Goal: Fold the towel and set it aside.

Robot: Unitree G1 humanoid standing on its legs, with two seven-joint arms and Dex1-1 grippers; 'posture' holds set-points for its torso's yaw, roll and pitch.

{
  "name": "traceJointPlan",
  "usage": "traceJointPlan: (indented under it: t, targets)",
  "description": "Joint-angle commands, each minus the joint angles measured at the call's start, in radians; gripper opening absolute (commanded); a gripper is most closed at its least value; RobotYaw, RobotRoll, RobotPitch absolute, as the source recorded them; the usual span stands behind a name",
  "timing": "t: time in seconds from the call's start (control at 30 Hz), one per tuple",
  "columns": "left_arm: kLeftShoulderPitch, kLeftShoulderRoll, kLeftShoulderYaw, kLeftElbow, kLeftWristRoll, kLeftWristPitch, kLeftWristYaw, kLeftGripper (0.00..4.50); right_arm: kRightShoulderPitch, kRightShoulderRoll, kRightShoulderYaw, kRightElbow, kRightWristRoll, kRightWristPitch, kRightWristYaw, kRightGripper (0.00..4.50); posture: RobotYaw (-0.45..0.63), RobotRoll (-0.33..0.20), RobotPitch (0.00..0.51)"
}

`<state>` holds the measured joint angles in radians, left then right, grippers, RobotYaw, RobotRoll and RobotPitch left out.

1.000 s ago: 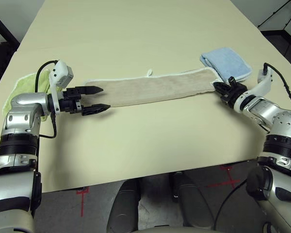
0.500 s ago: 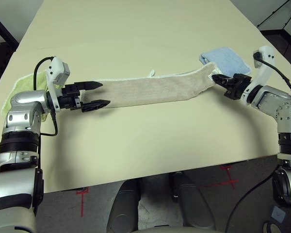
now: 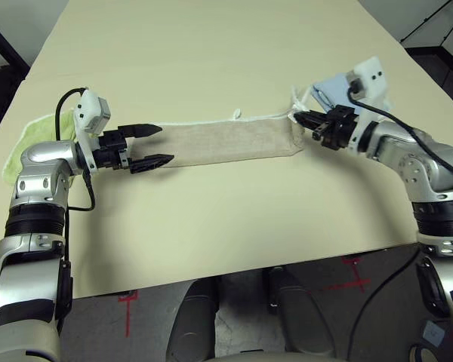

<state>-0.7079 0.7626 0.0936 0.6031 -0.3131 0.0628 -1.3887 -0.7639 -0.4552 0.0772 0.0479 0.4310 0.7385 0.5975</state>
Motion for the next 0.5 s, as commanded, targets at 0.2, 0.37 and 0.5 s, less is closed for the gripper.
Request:
traceJointPlan:
  t: [0.2, 0.37, 0.5]
  targets:
    - [-0.009, 0.002, -0.018, -0.019, 0.008, 0.019, -0.011, 4.50, -0.017, 0.034, 0.086, 0.005, -0.084, -0.018, 0.049, 0.03, -0.01, 0.000, 0.205]
    - [-0.006, 0.004, -0.018, -0.024, 0.008, 0.023, -0.010, 4.50, -0.029, 0.068, 0.101, 0.008, -0.108, -0.030, 0.065, 0.03, -0.01, 0.000, 0.200]
    - [-0.006, 0.004, -0.019, -0.027, 0.007, 0.029, -0.013, 4.50, -0.042, 0.094, 0.116, 0.019, -0.130, -0.048, 0.076, 0.03, -0.01, 0.000, 0.199]
